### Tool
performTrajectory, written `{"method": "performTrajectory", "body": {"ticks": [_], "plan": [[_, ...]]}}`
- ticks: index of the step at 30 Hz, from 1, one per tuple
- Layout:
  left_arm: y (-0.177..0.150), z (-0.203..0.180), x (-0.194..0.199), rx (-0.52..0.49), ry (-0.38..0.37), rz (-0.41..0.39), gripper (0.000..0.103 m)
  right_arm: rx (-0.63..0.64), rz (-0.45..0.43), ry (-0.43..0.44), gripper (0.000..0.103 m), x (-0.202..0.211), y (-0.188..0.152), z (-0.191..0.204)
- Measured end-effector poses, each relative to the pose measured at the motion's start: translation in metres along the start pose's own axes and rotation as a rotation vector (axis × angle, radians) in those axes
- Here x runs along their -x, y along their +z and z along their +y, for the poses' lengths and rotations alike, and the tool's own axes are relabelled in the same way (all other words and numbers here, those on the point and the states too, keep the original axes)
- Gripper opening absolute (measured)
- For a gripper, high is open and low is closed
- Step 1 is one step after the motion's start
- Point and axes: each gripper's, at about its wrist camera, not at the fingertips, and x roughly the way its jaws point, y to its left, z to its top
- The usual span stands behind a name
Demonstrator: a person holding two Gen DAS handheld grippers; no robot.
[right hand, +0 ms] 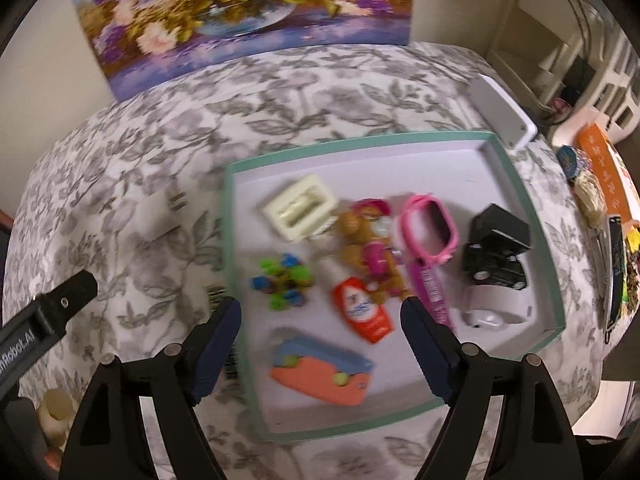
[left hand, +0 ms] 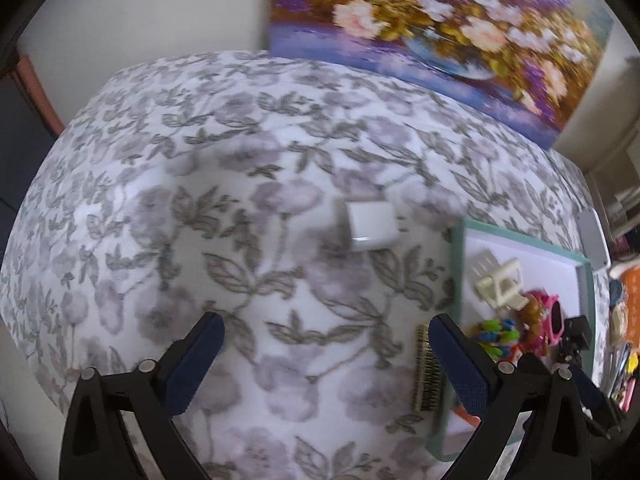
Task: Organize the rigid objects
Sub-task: 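Move both tools back toward the gold patterned case and white plug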
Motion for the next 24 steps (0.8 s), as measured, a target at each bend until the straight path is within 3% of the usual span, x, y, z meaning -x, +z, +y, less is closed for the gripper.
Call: {"method": "performTrajectory", "body": {"ticks": [12,24], "plan": [[0.004,0.072,-0.011,0.124,0.042,0.028,0.103,0.066,0.03,0.06,0.083,-0.007,-0.013,0.058],[0.005,0.095,-0.016,0.159,0.043,0.041,0.103,0.089,0.077,0.121,0.083,-0.025,-0.02,0.075]]}}
